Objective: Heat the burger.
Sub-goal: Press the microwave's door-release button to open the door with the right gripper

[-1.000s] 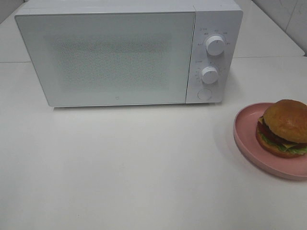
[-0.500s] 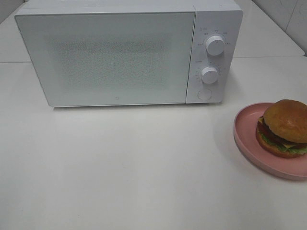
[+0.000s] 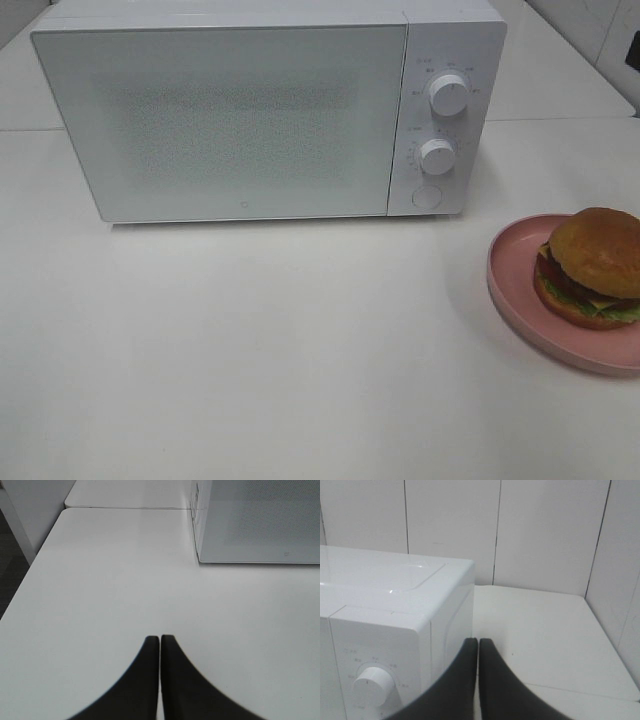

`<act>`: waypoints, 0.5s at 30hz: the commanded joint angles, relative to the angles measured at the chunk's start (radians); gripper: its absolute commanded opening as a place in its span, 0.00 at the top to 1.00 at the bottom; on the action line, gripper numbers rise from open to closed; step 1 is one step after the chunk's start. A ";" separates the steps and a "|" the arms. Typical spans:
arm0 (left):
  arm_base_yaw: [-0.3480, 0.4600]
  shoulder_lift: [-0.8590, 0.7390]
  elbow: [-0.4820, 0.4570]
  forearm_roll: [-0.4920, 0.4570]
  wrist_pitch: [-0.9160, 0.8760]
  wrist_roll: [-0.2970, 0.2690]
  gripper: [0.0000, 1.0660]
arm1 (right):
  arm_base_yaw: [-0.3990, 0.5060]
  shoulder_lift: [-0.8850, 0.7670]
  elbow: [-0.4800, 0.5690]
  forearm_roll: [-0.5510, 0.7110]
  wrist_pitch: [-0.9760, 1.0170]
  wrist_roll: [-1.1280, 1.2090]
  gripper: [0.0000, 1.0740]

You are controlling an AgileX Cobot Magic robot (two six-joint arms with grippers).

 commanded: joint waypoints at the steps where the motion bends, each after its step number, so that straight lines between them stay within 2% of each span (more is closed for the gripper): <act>1: 0.003 -0.017 0.003 -0.002 -0.008 -0.001 1.00 | 0.058 0.005 -0.001 -0.031 0.030 0.016 1.00; 2: 0.003 -0.017 0.003 -0.002 -0.008 -0.001 1.00 | 0.058 0.005 -0.001 -0.031 0.030 0.016 1.00; 4: 0.003 -0.017 0.003 -0.002 -0.008 -0.001 1.00 | 0.160 0.006 -0.001 0.009 0.111 -0.019 1.00; 5: 0.003 -0.017 0.003 -0.002 -0.008 -0.001 1.00 | 0.160 0.006 -0.001 0.009 0.111 -0.019 1.00; 6: 0.003 -0.017 0.003 -0.002 -0.008 -0.001 1.00 | 0.217 0.013 -0.001 0.083 0.165 -0.046 0.99; 8: 0.003 -0.017 0.003 -0.002 -0.008 -0.001 1.00 | 0.238 0.018 -0.001 0.118 0.185 -0.058 0.99; 9: 0.003 -0.017 0.003 -0.002 -0.008 -0.001 1.00 | 0.286 0.040 -0.001 0.176 0.208 -0.091 0.99; 11: 0.003 -0.017 0.003 -0.002 -0.008 -0.001 1.00 | 0.305 0.052 -0.001 0.189 0.208 -0.108 0.99; 13: 0.003 -0.017 0.003 -0.002 -0.008 -0.001 1.00 | 0.412 0.137 -0.001 0.197 0.180 -0.149 0.98; 15: 0.003 -0.017 0.003 -0.002 -0.008 -0.001 1.00 | 0.431 0.159 -0.001 0.198 0.169 -0.151 0.98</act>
